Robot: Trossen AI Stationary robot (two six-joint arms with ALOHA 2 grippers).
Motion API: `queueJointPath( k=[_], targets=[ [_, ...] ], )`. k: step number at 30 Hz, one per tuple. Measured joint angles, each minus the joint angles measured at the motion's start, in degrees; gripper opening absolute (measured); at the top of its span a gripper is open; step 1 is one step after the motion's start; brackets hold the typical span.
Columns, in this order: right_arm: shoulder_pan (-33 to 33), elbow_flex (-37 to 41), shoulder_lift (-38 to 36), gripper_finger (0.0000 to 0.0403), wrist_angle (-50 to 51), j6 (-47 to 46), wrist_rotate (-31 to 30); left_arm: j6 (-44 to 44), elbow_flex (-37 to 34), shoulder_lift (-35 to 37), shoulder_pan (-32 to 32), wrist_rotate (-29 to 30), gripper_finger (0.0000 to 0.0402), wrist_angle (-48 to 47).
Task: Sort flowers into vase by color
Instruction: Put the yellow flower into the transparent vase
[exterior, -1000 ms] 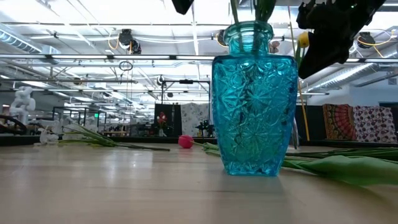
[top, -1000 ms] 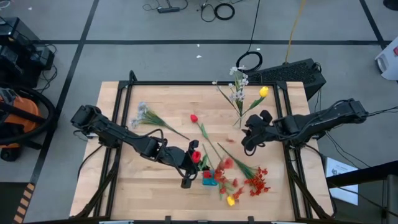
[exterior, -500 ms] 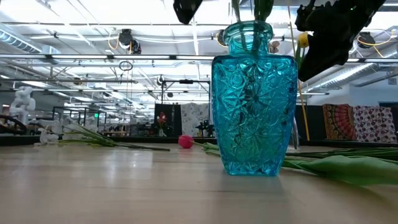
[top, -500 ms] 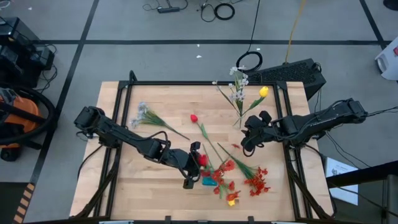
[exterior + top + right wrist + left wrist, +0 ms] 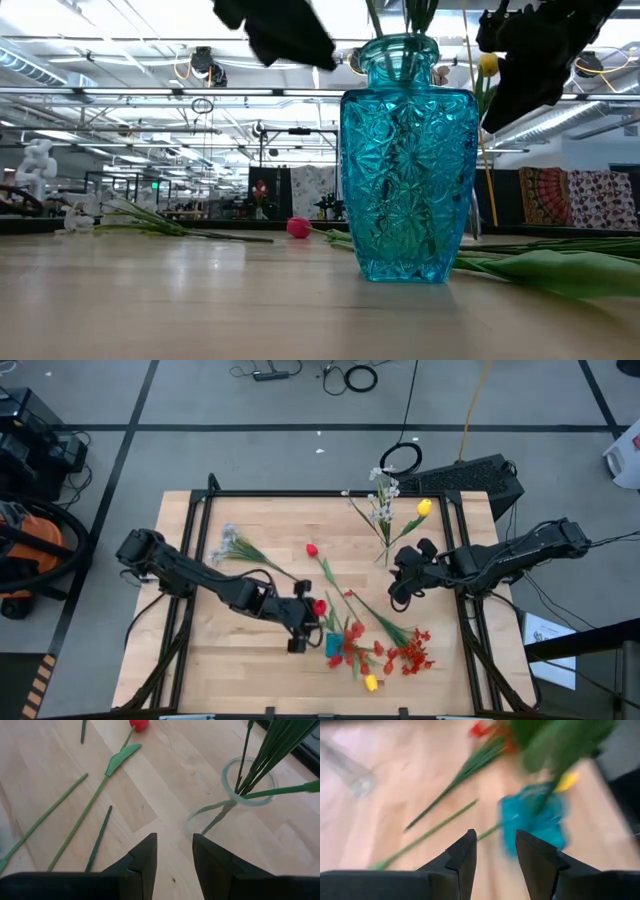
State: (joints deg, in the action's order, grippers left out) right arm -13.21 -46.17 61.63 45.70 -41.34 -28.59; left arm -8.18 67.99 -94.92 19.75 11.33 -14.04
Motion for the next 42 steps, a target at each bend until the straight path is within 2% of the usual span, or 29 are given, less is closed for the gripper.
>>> queueJointPath(
  k=[4,7,12,21,28,35,42],
  targets=[
    [-0.02,0.00,0.00,0.0116,0.08,-0.04,0.38,-1.38,-0.95,0.25,-1.12,3.86,0.0144,-2.12],
    [-0.01,0.00,0.00,0.0116,0.20,-0.96,0.38,-0.49,-3.09,0.25,-1.96,3.91,0.0144,-1.37],
    [-0.02,0.00,0.00,0.0116,2.32,-2.07,0.41,-1.66,-11.07,2.02,-3.57,3.94,0.0144,3.17],
    [-0.02,0.00,-0.02,0.0116,4.52,-3.95,0.36,-8.36,-33.25,16.22,-10.24,6.20,0.0144,21.44],
    [-0.02,0.00,-0.01,0.0116,4.52,-3.96,0.09,-9.47,-44.68,26.03,-17.18,5.60,0.0144,26.22],
    [-0.02,0.00,0.00,0.0116,4.04,-4.48,0.05,-19.85,-49.09,29.72,-25.77,6.87,0.0144,23.71],
    [-0.02,0.00,0.00,0.0116,3.85,-4.52,0.09,-21.12,-49.05,29.69,-27.24,6.96,0.0144,21.13]
  ],
)
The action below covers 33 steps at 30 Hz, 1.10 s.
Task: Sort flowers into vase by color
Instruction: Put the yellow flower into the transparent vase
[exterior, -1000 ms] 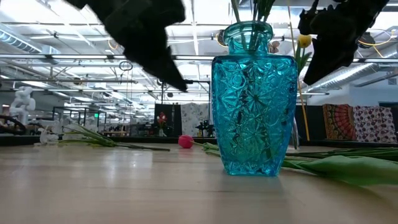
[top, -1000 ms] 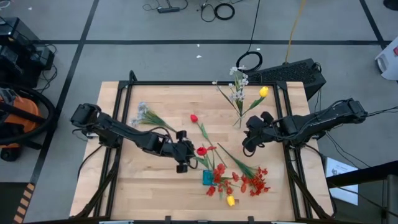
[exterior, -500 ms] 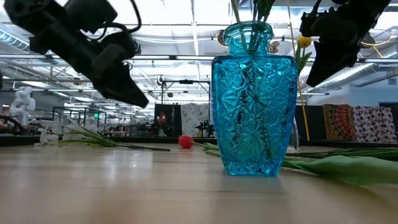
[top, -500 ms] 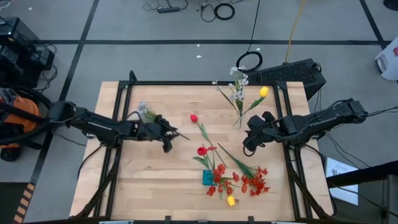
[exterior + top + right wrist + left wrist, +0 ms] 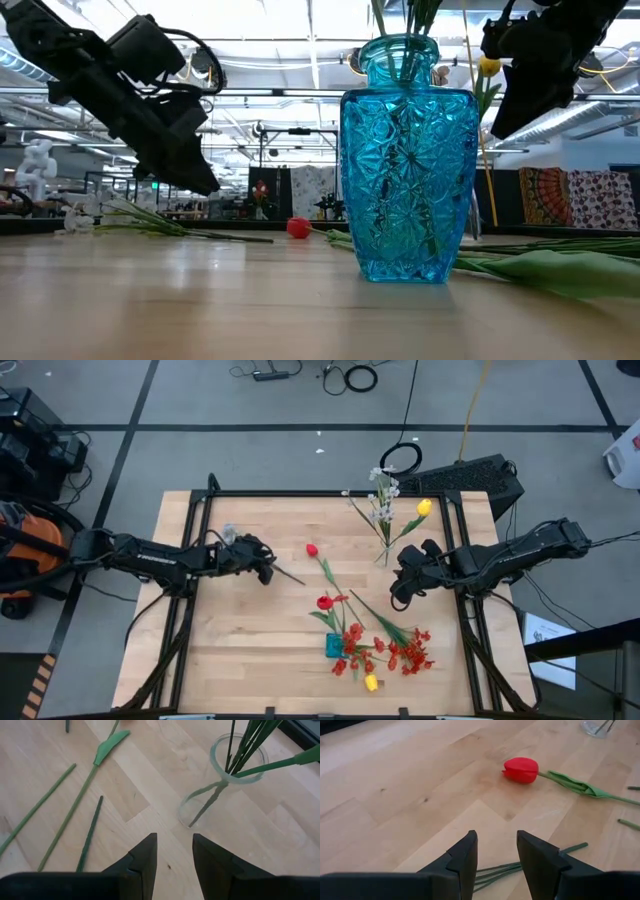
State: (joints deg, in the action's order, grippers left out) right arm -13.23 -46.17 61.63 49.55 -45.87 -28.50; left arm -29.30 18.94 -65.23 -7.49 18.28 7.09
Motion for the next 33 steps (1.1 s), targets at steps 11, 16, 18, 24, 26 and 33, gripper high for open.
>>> queueJointPath(
  k=[11,16,18,24,26,33],
  targets=[
    [0.00,0.00,0.00,0.0116,-0.12,-1.49,0.01,-0.03,0.00,-0.02,0.00,0.01,0.0144,-0.02],
    [0.00,0.00,0.00,0.0116,-0.02,-1.50,0.10,-0.03,0.00,-0.02,0.00,0.00,0.0144,-0.04],
    [0.01,0.00,0.00,0.0116,0.55,-1.51,0.73,-0.03,0.00,-0.02,0.00,0.00,0.0144,-0.04],
    [-2.68,0.00,-0.07,0.0116,3.30,-1.62,0.29,-0.03,0.02,-0.04,0.00,0.00,0.0144,-0.07],
    [-4.69,0.29,-0.90,0.0116,4.58,-2.29,-1.65,-0.03,0.02,-0.04,0.00,0.00,0.0144,-0.07],
    [-9.91,9.46,-12.04,0.0116,1.31,-6.22,-5.48,-0.05,0.02,-0.04,0.00,0.00,0.0144,-0.07]
  ],
)
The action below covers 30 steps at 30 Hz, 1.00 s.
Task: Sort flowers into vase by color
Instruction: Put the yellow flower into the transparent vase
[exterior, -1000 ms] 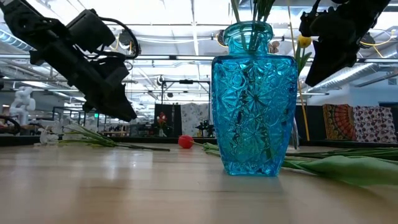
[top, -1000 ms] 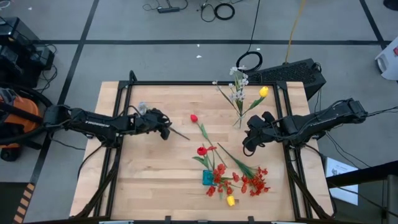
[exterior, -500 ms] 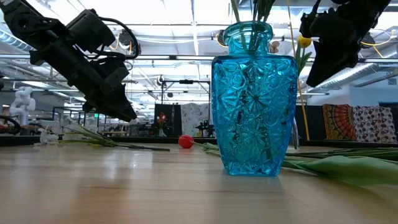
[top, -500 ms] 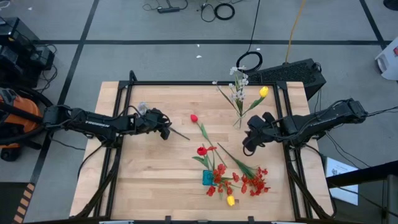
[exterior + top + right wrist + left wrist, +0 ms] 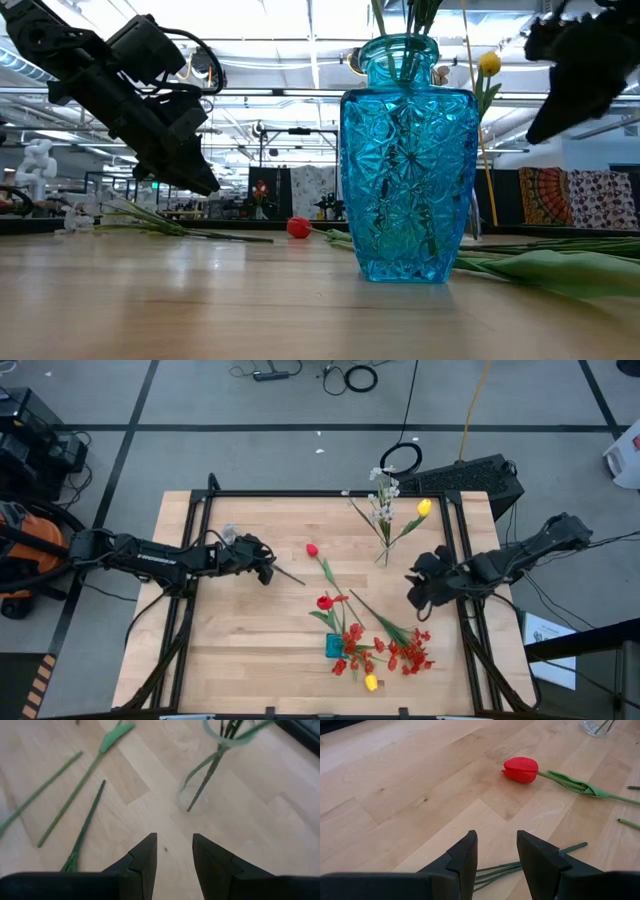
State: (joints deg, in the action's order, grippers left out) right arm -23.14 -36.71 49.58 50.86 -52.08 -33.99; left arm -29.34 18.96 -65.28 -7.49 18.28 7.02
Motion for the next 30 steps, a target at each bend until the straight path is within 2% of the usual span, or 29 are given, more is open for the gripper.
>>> queueJointPath(
  k=[4,7,12,16,21,30],
  targets=[
    [-0.06,7.41,-10.42,0.0116,-11.91,5.08,1.64,0.00,0.00,0.00,0.00,0.00,0.0144,-0.02],
    [0.49,12.68,-17.32,0.0116,-24.16,12.68,6.40,0.00,0.00,0.00,0.00,0.00,0.0144,-0.02],
    [1.53,20.11,-23.40,0.0116,-37.66,22.05,8.42,0.00,0.00,0.00,0.00,0.00,0.0144,-0.02],
    [1.71,24.91,-24.05,0.0116,-40.85,23.49,8.41,0.00,0.02,0.00,0.00,0.00,0.0144,-0.02],
    [1.71,28.80,-23.85,0.0116,-41.19,19.16,8.40,0.00,0.02,0.00,0.00,0.00,0.0144,-0.02],
    [1.71,29.62,-23.87,0.0116,-41.30,16.56,8.42,-0.04,0.04,-0.02,-0.25,0.01,0.0144,1.64]
  ],
)
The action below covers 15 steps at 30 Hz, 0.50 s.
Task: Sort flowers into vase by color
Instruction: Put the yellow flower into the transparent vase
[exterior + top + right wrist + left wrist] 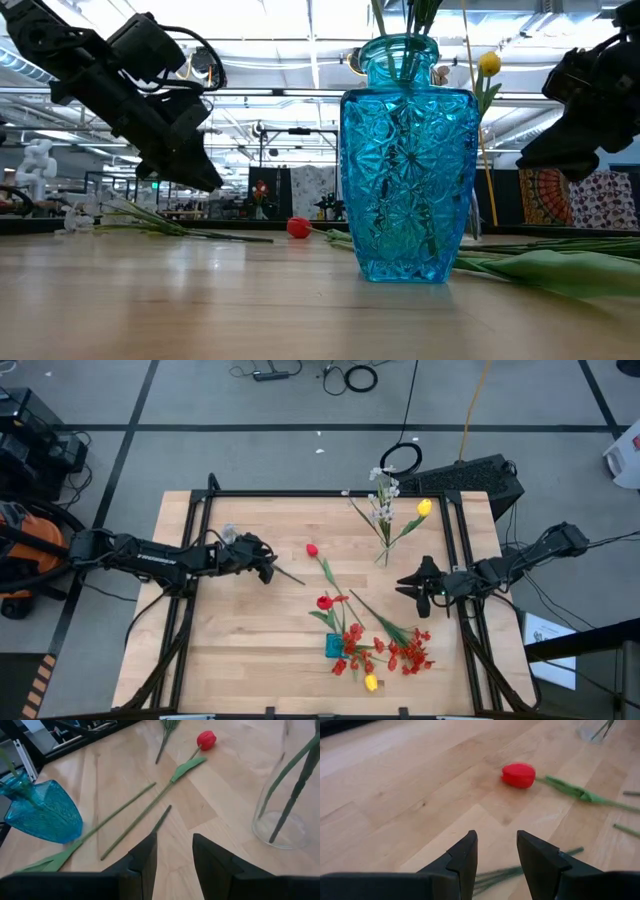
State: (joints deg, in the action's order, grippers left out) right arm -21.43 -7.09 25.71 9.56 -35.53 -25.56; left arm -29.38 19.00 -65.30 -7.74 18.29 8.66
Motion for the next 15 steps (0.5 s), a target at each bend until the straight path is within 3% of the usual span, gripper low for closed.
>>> queueJointPath(
  k=[11,15],
  targets=[
    [0.00,0.00,0.00,0.0116,0.02,-0.29,-0.04,-0.17,0.04,0.00,0.04,-0.03,0.0144,0.66],
    [0.00,0.00,0.00,0.0116,0.04,-0.77,-0.08,5.83,1.24,-0.17,2.38,0.02,0.0144,1.31]
  ],
)
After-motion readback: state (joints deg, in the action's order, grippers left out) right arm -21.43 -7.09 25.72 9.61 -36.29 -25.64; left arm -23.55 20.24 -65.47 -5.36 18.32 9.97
